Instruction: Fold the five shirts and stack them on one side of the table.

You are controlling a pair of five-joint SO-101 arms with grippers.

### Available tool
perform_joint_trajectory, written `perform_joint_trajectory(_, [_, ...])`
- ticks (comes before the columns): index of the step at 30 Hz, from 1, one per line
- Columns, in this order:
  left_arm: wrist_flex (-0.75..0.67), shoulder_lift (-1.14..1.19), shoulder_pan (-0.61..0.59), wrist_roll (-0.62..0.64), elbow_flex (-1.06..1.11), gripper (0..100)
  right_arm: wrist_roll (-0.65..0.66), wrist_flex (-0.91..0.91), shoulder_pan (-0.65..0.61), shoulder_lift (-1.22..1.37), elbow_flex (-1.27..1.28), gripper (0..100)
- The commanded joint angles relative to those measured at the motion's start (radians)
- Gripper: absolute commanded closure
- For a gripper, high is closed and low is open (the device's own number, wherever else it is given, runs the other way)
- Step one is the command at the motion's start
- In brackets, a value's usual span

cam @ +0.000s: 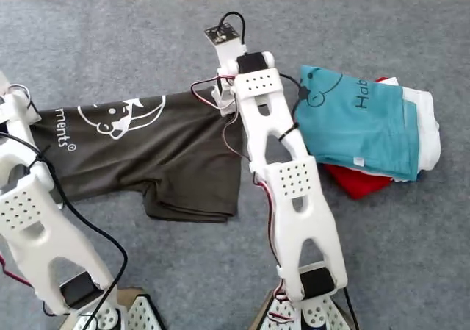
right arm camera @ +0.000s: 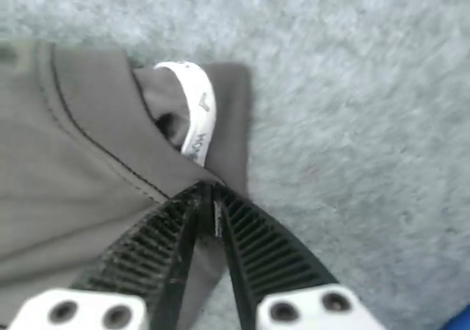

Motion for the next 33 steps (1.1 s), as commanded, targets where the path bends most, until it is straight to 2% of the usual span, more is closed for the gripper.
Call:
perform_joint_trajectory(1, [0.054,0.044,-0.013,-0.005,-0.13,97,0.0,0.021,0.028,-0.005,-0.042,98.1])
perform_joint_trajectory(6, [0.058,0.064,-0.024,-0.005,-0.176,97,0.0,0.144,0.02,-0.005,-0.283,97.7])
perform_joint_trajectory(10, [0.137,-0.011,-0.048,-0.002,-0.205,97,0.009,0.273,0.018,-0.002,-0.532,97.2])
perform_joint_trajectory(14, [0.195,-0.115,-0.074,0.068,-0.199,97,0.115,0.273,-0.029,-0.062,-0.46,92.3])
perform_joint_trajectory(17, [0.203,-0.181,-0.097,0.091,-0.153,97,0.207,0.273,-0.118,-0.176,-0.286,91.4])
perform_joint_trajectory(22, [0.21,-0.313,-0.176,0.126,-0.024,97,0.405,0.27,-0.253,-0.475,0.203,91.3])
perform_joint_trajectory(26, [0.19,-0.485,-0.182,0.121,0.208,97,0.522,0.244,-0.315,-0.693,0.578,91.2])
perform_joint_trajectory(29, [0.029,-0.634,-0.211,0.121,0.46,97,0.548,0.172,-0.351,-0.811,0.812,91.0])
perform_joint_trajectory(33, [-0.276,-0.729,-0.286,0.129,0.757,97,0.551,-0.029,-0.42,-0.886,1.075,91.0])
